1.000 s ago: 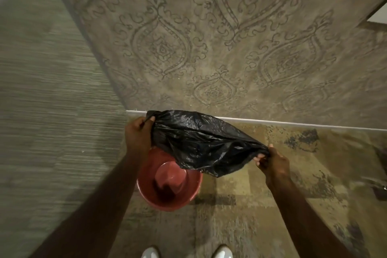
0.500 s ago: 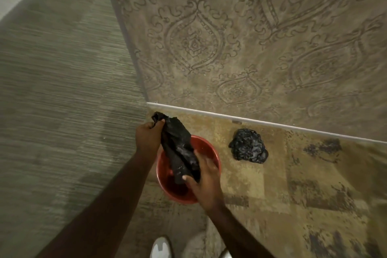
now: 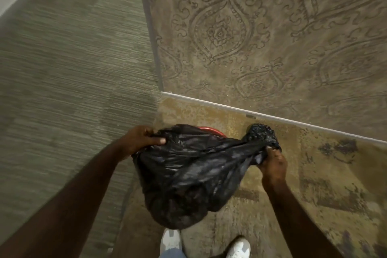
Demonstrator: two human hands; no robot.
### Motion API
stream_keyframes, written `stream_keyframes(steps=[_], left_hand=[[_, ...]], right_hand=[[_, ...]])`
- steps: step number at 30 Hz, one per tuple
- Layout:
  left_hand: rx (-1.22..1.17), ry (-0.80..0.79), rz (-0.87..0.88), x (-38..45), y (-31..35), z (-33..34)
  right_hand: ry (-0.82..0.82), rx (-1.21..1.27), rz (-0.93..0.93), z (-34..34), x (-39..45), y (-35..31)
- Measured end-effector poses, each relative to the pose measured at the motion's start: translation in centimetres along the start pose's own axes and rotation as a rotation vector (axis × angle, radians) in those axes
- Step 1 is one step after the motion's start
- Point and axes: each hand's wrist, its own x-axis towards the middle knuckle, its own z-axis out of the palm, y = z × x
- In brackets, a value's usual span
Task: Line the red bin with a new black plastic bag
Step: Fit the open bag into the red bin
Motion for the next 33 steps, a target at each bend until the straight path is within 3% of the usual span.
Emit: stream_keyframes(steps=[2, 4, 8, 10, 14, 16, 18, 20, 24, 28, 33], left_hand=[[0.108, -0.115, -0.091, -0.6, -1.1, -0.8], [0.081, -0.13, -0.142, -1.2, -2.0, -1.3], [-0.316, 0.012, -0.149, -1.7, -4.1, -1.0], [-0.407, 0.128, -0.157, -1.6, -5.2, 0.2], [-0.192, 0.405, -0.219, -0.6, -7.2, 2.8], [-0.05, 0.615, -0.133, -0.6, -7.4, 3.5], [0.076, 0.789, 0.065, -1.2, -7.0, 5.0], [0.097, 0.666, 0.163, -1.6, -6.5, 8.4], [0.125, 0.175, 0.084, -0.4, -6.5, 16.6], [0.24, 0.202, 0.003, 1.2, -6.2, 20.2], [0.024, 0.242, 0.289, 1.2, -2.9, 21.8]], right_hand=[[0.087, -0.058, 0.044, -0.4, 1.4, -0.6], [0.078, -0.211, 0.067, -0.5, 2.3, -0.8], [-0.059, -0.287, 0.155, 0.3, 2.6, 0.3], [-0.096, -0.275, 0.14, 1.1, 2.0, 1.0], [-0.003, -0.253, 0.045, 2.4, 0.3, 2.7], [0.058, -0.258, -0.052, 2.6, -0.4, 3.0], [0.03, -0.274, -0.196, 2.5, -1.1, 2.8], [-0.071, -0.29, -0.303, 2.4, -2.2, 2.6], [-0.267, -0.301, -0.379, 2.7, -4.0, 1.6], [-0.332, -0.331, -0.455, 2.6, -3.8, -0.8], [-0.296, -0.245, -0.541, 1.3, -3.7, -3.2]])
